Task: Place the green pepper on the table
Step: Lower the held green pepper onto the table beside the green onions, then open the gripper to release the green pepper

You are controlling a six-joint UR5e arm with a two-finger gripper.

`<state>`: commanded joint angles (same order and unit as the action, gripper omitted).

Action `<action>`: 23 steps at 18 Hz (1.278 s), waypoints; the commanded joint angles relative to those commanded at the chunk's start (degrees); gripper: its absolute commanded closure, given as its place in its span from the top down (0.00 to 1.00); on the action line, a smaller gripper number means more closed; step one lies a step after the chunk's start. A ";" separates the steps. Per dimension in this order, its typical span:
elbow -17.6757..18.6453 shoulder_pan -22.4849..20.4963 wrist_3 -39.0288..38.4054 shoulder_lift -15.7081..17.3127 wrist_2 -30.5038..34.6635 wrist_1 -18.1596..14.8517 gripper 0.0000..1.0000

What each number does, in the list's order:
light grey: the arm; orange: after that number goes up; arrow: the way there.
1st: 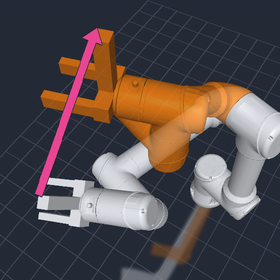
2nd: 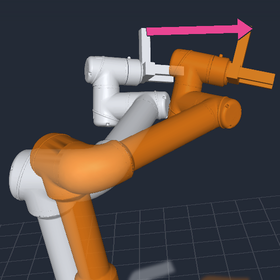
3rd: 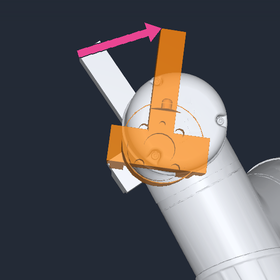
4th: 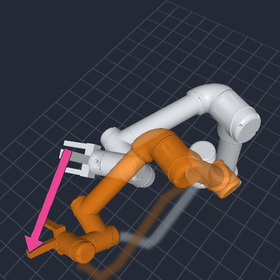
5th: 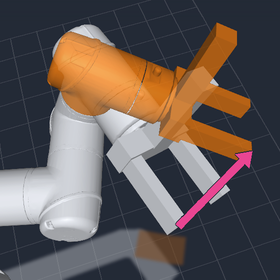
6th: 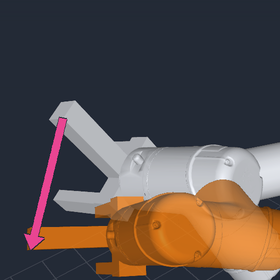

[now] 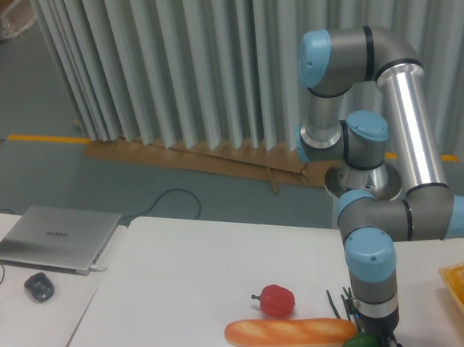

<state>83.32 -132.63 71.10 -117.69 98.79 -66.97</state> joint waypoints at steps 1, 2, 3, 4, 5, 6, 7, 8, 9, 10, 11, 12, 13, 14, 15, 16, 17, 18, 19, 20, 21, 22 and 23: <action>0.00 0.00 -0.09 0.27 -0.09 -0.09 0.55; 0.00 0.00 -0.18 0.27 -0.09 -0.09 0.55; 0.09 0.35 -0.35 0.10 0.00 -0.09 0.55; 0.09 0.79 -0.79 -0.08 0.26 -0.09 0.55; 0.09 0.97 -1.05 -0.17 0.35 -0.09 0.57; 0.09 0.97 -0.88 -0.26 0.35 0.00 0.63; 0.09 0.97 -0.44 -0.26 0.26 -0.09 0.82; 0.27 0.88 -0.09 -0.08 0.18 0.00 0.98; 0.35 0.79 0.17 0.27 0.26 0.00 1.00; 0.44 0.79 0.35 0.53 0.18 0.00 1.00; 0.44 0.79 0.35 0.97 0.09 0.00 1.00; 0.53 0.70 0.35 1.32 0.09 0.00 1.00; 0.44 0.62 0.44 1.41 0.09 0.00 1.00; 0.53 0.62 0.35 1.41 0.09 -0.09 1.00; 0.62 0.62 0.35 1.41 0.09 -0.09 1.00; 0.71 0.62 0.35 1.41 0.00 0.00 1.00; 0.62 0.53 0.35 1.41 0.00 0.00 1.00; 0.62 0.35 0.35 1.59 -0.17 0.00 1.00; 0.62 -0.08 0.35 2.28 -0.35 0.09 1.00; 0.71 -0.70 0.44 3.07 -0.44 -0.09 1.00; 0.97 -1.14 1.22 3.87 -0.53 -0.26 1.00; 1.75 -1.66 2.71 4.48 -0.53 -0.26 1.00; 2.20 -2.37 4.46 5.18 -0.62 -0.35 1.00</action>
<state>85.51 -134.99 75.57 -112.51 98.17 -67.32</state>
